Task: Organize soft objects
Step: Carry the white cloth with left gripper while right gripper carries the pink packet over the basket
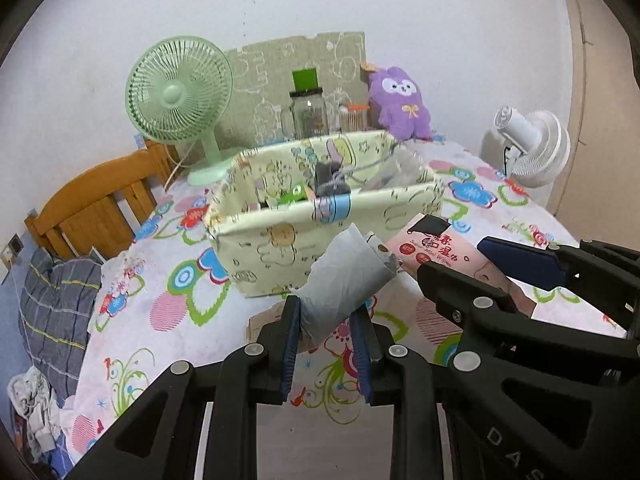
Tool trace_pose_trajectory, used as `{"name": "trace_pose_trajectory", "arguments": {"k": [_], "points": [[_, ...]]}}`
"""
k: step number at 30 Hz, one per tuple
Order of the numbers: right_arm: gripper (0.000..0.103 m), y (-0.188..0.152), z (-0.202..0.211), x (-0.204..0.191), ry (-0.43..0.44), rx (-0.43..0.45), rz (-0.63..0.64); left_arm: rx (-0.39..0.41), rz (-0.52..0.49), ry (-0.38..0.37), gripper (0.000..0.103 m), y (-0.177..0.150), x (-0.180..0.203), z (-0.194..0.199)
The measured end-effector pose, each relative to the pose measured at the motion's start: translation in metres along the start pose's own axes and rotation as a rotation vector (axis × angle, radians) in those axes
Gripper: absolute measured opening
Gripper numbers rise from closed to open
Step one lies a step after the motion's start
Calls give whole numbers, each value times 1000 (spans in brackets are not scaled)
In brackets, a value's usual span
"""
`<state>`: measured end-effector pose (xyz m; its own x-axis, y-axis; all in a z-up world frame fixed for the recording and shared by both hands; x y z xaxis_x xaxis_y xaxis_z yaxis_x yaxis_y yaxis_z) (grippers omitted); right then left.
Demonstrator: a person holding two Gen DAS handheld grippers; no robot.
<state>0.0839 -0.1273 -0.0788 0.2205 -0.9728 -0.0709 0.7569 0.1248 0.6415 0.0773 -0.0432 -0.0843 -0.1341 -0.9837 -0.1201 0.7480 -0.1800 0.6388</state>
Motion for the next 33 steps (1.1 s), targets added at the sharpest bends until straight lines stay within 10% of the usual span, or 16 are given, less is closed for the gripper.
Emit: {"name": "trace_pose_trajectory", "arguments": {"k": [33], "points": [[43,53,81,-1,-4,201,-38,195,23,3,24,58,-12,68]]}}
Point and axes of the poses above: each gripper's, at about its wrist camera, not at the fingertips, and z roughly against the way its jaws point, x to its right, y to its top, the point moved 2 cm from there along -z, roughly the way its jaws point, and after that the axes turned 9 degrees about -x, right-handed, at the moved point
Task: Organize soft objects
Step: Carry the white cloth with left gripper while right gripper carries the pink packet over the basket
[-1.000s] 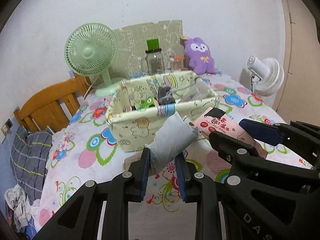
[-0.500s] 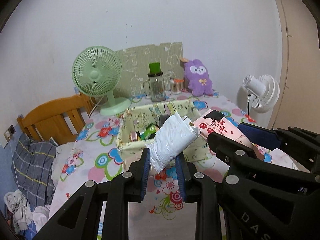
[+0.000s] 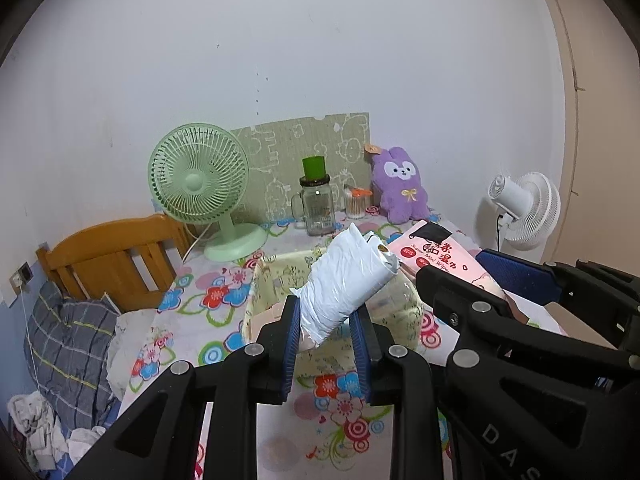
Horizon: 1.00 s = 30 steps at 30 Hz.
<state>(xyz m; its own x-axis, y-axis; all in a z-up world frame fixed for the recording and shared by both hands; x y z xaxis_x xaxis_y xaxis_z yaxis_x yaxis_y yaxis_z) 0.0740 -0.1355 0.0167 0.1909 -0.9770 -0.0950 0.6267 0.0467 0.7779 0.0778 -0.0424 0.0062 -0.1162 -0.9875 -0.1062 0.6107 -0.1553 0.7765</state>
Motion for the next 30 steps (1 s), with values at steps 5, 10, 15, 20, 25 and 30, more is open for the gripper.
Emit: {"name": "trace_pose_trajectory", "arguments": {"k": [5,10,15,20,25,30], "points": [[43,11,-9,2,11,8,-12,5,6,2,24,9,-4,-7],[43,20,-18,2,9,14,-18,5,17,-7,24,17,-8,-18],[43,30,-32,3,6,23,-35,0,37,-4,24,25,-13,-32],[43,39,-50,4,8,11,-48,-13,55,-9,24,33,-18,-48],[43,47,-67,7,6,2,-57,-25,69,-14,24,39,-22,-65],[43,52,-87,11,3,-14,-73,-38,74,-15,24,44,-24,-85]]}}
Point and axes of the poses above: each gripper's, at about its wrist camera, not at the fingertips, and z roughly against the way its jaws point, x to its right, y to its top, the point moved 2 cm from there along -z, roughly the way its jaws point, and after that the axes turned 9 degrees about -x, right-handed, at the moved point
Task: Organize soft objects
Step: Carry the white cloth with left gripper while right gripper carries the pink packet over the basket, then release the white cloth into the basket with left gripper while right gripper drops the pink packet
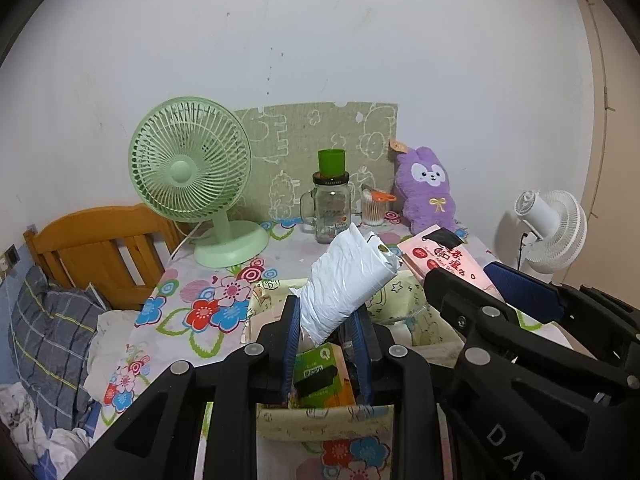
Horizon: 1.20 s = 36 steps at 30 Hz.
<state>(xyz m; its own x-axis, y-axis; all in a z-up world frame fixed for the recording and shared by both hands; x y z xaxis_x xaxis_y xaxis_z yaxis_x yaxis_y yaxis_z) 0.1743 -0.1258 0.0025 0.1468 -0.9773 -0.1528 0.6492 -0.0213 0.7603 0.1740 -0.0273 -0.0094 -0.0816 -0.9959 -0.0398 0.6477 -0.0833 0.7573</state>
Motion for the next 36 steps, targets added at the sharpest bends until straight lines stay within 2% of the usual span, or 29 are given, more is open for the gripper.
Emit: {"name": "trace_pose_trajectory", "arguments": {"k": [13,19,20,23,24,30,36], "points": [[43,4,-63,10,-12,-81,-27,-73,-2,-29,25,3,-6,-63],[43,-1,-88,17,-19,-136,-43,-132,5,-18,43,-1,-11,-88],[43,-2,-91,17,-18,-142,-44,-137,6,-16,48,-2,-12,-89],[43,-4,-98,17,-16,-154,-42,-145,11,-3,75,-5,-15,-92],[43,-4,-100,17,-12,-157,-42,-145,10,0,78,-6,-16,-91],[43,-6,-108,10,2,-166,-21,-170,-31,25,90,-10,-15,-82],[44,-10,-112,1,4,-181,-1,-196,-39,26,91,-16,-15,-82]]}}
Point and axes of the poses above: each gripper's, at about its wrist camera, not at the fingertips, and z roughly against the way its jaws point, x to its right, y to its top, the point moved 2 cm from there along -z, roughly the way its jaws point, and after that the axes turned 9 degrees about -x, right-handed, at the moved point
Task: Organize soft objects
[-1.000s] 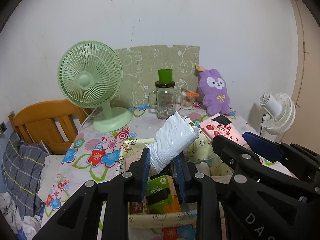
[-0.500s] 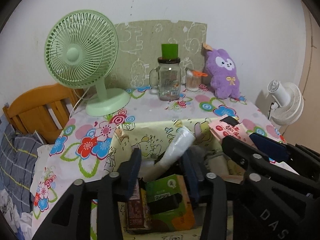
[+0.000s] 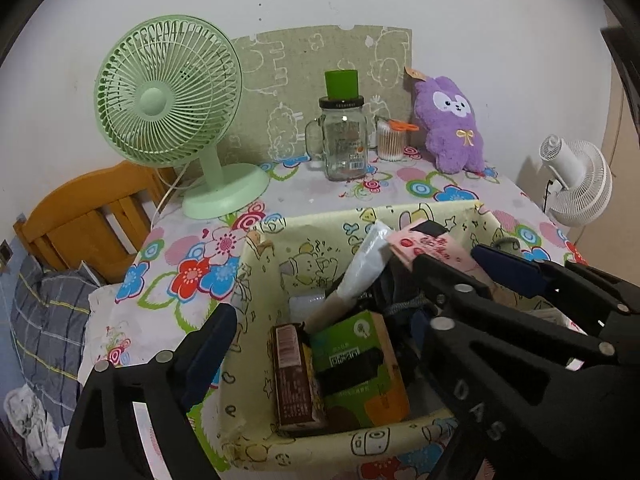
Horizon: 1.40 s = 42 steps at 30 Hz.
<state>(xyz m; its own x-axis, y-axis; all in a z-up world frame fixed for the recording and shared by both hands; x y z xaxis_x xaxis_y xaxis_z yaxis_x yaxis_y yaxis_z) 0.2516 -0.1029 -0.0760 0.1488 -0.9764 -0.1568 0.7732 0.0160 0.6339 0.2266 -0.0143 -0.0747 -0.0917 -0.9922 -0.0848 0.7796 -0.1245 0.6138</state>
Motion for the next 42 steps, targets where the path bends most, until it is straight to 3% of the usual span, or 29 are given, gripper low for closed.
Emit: {"name": "trace_pose_trajectory", "arguments": {"k": [3,8,14,35,42], "points": [[47,-1,-1,-1,1,0,1,-1,2,11,91,-2,0,0],[81,-4,6,2,-52,-1,-13,-6,22,-17,94,-4,-1,5],[90,-12,23,10,-38,2,-37,2,37,-22,94,-7,2,17],[94,-44,123,21,-78,137,-80,113,41,-43,95,-27,20,98],[94,-62,159,25,-93,191,-100,153,73,-39,101,-41,15,127]]}}
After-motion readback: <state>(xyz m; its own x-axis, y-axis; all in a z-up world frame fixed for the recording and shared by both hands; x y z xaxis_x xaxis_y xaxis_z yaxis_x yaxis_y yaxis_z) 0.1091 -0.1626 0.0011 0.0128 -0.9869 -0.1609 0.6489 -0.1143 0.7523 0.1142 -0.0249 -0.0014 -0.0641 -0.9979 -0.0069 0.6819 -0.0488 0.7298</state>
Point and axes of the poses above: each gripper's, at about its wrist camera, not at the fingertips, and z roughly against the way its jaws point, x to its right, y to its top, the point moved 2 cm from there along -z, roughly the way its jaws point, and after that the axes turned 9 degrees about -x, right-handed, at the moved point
